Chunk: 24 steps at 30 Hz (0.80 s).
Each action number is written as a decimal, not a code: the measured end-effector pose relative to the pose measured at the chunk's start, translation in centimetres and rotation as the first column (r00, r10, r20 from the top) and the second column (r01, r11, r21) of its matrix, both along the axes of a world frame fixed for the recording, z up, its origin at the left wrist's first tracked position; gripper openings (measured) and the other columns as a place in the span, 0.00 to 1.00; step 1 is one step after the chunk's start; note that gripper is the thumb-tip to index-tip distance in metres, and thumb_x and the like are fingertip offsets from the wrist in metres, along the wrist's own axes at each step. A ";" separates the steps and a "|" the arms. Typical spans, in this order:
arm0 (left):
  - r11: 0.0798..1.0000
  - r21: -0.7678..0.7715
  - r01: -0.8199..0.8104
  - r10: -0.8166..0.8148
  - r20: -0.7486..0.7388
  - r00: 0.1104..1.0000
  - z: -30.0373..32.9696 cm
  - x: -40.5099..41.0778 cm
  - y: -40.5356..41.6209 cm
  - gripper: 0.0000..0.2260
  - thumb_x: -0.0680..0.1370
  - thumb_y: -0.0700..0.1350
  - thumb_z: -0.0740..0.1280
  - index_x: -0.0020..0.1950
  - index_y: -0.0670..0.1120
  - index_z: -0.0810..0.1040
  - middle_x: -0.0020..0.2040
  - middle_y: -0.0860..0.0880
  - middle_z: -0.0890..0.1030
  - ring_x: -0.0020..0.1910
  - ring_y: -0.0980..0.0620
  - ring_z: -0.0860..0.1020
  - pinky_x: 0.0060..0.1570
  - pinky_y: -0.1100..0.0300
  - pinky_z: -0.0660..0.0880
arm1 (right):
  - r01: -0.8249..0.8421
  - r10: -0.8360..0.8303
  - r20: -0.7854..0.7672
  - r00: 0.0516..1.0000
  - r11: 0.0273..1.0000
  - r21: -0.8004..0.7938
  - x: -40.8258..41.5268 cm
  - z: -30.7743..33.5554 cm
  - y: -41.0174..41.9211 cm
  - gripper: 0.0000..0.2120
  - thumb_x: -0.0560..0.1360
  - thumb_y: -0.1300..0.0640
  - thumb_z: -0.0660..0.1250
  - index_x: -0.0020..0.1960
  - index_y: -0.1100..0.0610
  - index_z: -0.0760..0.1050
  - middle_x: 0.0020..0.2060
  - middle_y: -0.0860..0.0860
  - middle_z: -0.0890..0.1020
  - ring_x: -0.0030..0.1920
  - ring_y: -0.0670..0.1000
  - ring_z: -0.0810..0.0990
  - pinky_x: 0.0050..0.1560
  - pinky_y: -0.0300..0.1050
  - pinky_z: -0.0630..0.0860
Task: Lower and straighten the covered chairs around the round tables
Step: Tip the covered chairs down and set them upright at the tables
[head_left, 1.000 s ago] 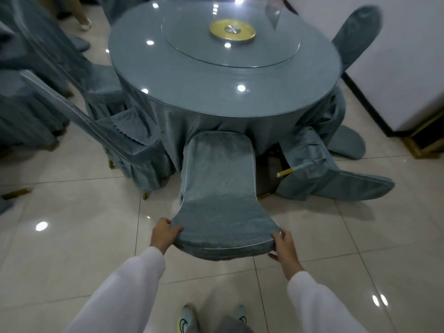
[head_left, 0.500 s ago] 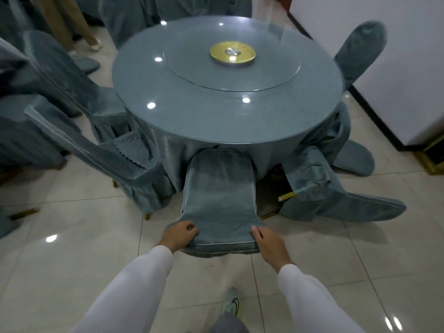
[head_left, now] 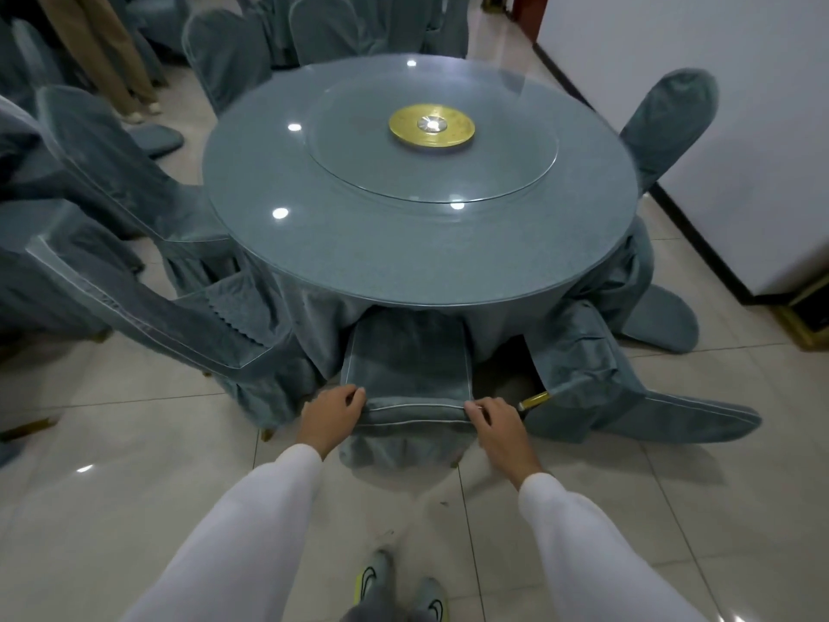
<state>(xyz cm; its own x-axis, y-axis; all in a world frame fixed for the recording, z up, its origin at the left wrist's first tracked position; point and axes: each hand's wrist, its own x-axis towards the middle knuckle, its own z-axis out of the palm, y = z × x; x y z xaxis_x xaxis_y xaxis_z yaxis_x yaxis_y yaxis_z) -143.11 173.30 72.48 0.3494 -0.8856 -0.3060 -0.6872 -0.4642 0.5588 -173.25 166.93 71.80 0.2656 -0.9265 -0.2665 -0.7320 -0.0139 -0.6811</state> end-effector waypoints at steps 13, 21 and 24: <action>0.990 0.119 0.077 -0.070 -0.065 0.995 -0.5 2.6 -8.1 0.14 0.79 0.50 0.61 0.34 0.48 0.74 0.34 0.50 0.78 0.38 0.46 0.79 0.53 0.49 0.78 | -0.105 0.108 -0.144 0.984 0.994 0.028 1.0 1.6 -4.5 0.11 0.85 0.50 0.59 0.64 0.50 0.75 0.57 0.47 0.76 0.58 0.49 0.75 0.61 0.45 0.76; 0.964 0.143 0.223 -0.173 -0.298 0.939 1.2 -3.2 -14.3 0.07 0.79 0.45 0.66 0.46 0.49 0.84 0.44 0.50 0.86 0.44 0.50 0.83 0.49 0.56 0.79 | 0.119 -0.123 0.031 0.992 0.987 0.108 -4.7 2.5 -7.9 0.10 0.84 0.46 0.60 0.56 0.51 0.76 0.50 0.47 0.79 0.51 0.47 0.79 0.44 0.32 0.70; 0.959 0.122 0.255 -0.199 -0.352 0.915 1.7 -7.7 -17.0 0.07 0.80 0.44 0.66 0.46 0.49 0.83 0.44 0.49 0.86 0.42 0.50 0.83 0.41 0.60 0.78 | 0.150 -0.155 0.028 0.988 0.981 0.120 -8.9 1.9 -9.6 0.11 0.84 0.48 0.62 0.62 0.51 0.76 0.54 0.48 0.80 0.55 0.47 0.79 0.51 0.36 0.74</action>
